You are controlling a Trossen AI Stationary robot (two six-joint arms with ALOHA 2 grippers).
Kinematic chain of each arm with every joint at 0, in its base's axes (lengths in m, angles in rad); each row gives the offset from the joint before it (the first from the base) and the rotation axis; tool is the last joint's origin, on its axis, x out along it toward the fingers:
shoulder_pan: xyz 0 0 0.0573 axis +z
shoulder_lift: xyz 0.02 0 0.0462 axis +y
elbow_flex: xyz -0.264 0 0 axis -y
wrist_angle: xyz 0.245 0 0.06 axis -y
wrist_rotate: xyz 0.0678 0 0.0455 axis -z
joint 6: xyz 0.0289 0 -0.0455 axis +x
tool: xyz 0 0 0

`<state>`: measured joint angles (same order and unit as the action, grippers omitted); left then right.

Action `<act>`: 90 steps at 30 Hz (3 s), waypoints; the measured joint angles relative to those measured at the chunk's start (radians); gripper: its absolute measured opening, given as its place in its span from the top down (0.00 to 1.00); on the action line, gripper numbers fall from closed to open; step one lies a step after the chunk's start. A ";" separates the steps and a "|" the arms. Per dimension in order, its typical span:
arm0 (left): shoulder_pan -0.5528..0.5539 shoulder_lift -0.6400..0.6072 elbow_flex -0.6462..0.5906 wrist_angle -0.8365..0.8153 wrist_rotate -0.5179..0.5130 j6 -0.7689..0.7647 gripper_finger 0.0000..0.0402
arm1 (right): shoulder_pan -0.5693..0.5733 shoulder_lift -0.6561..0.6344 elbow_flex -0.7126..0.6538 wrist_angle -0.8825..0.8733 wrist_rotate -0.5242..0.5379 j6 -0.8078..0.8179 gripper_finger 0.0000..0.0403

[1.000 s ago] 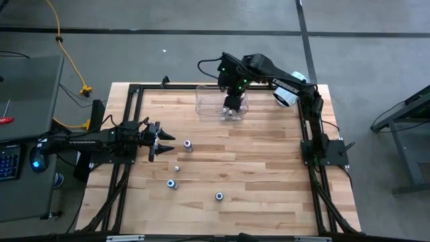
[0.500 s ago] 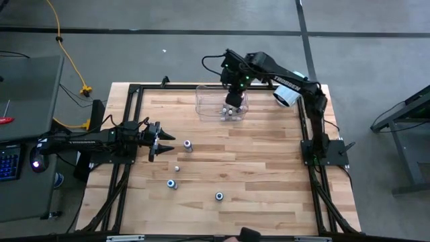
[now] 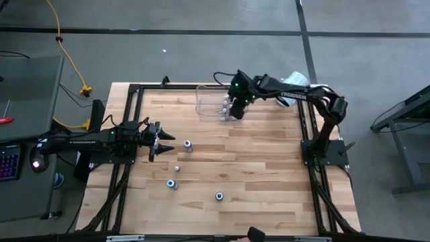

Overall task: Pick & Place food coloring
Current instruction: Put the small black food coloring into the transparent container, then put the small orange food coloring into the transparent container

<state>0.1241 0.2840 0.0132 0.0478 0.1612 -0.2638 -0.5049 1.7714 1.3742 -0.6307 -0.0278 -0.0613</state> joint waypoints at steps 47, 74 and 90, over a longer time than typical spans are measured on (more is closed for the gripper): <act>0.000 0.000 0.000 0.001 0.004 0.000 0.42 | -0.012 0.086 -0.114 0.179 0.021 0.129 0.81; 0.000 0.000 0.000 0.002 0.003 0.000 0.42 | 0.257 -0.138 -0.113 0.246 -0.106 0.081 0.63; 0.000 0.000 0.000 0.002 0.003 0.000 0.42 | 0.523 -0.113 -0.099 0.255 0.068 0.184 0.53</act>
<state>0.1241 0.2840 0.0132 0.0494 0.1642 -0.2638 0.0180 1.6587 1.2751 -0.3754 0.0397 0.1232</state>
